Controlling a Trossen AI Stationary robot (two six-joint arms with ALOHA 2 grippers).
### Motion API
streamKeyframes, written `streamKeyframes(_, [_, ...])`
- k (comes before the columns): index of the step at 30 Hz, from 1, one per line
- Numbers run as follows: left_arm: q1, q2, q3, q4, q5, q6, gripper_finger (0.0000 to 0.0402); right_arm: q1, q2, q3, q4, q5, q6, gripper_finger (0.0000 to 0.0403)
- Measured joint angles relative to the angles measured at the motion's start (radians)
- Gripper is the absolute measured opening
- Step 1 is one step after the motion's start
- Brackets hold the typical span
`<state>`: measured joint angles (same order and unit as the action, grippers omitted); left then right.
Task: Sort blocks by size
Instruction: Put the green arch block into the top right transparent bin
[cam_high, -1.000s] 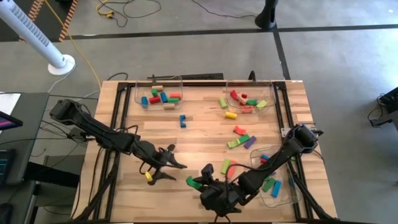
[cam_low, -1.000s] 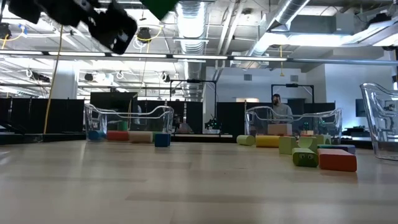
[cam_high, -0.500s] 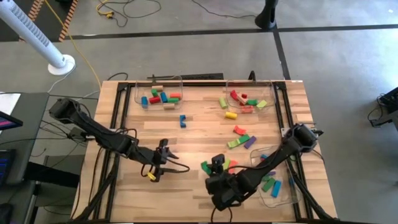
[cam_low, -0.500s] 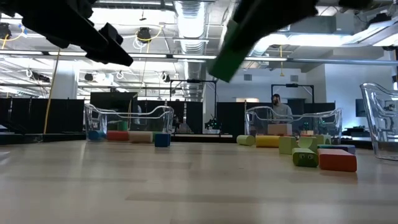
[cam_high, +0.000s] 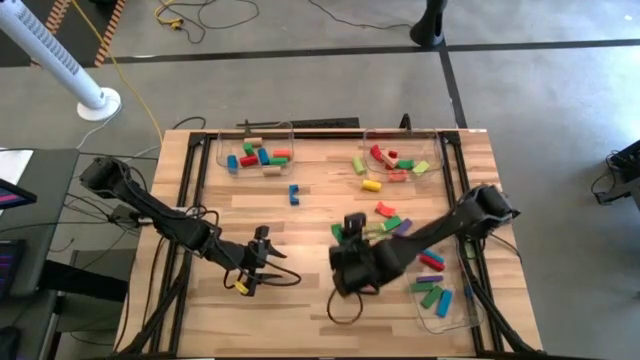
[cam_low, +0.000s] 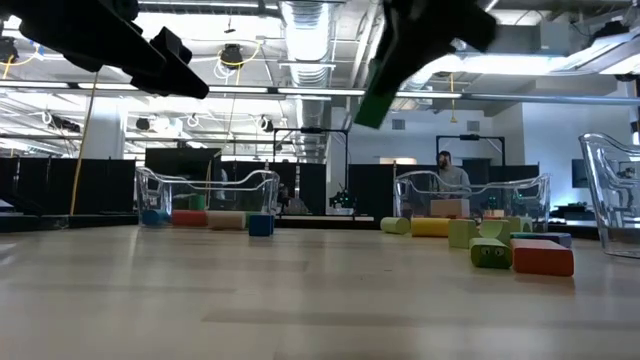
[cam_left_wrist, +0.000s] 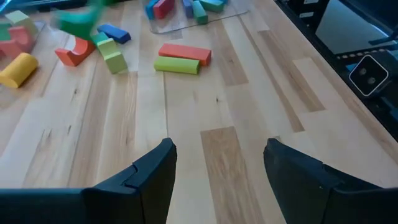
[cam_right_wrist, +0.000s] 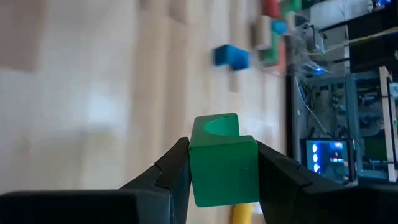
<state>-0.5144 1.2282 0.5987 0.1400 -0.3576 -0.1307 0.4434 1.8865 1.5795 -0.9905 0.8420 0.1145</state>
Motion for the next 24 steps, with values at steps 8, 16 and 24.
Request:
streamKeyframes(8, [0.000, 0.000, 0.000, -0.003, 0.000, 0.003, 0.0229, -0.144, -0.093, 0.000, -0.013, -0.088, -0.062, 0.0168])
streamKeyframes(16, [0.000, 0.000, 0.000, -0.019, 0.000, 0.007, 0.0229, -0.273, -0.144, -0.005, -0.020, -0.229, -0.108, 0.0167])
streamKeyframes(24, [0.000, 0.000, 0.000, -0.019, -0.002, 0.059, 0.0229, -0.412, -0.341, -0.281, 0.192, -0.322, -0.134, 0.0167])
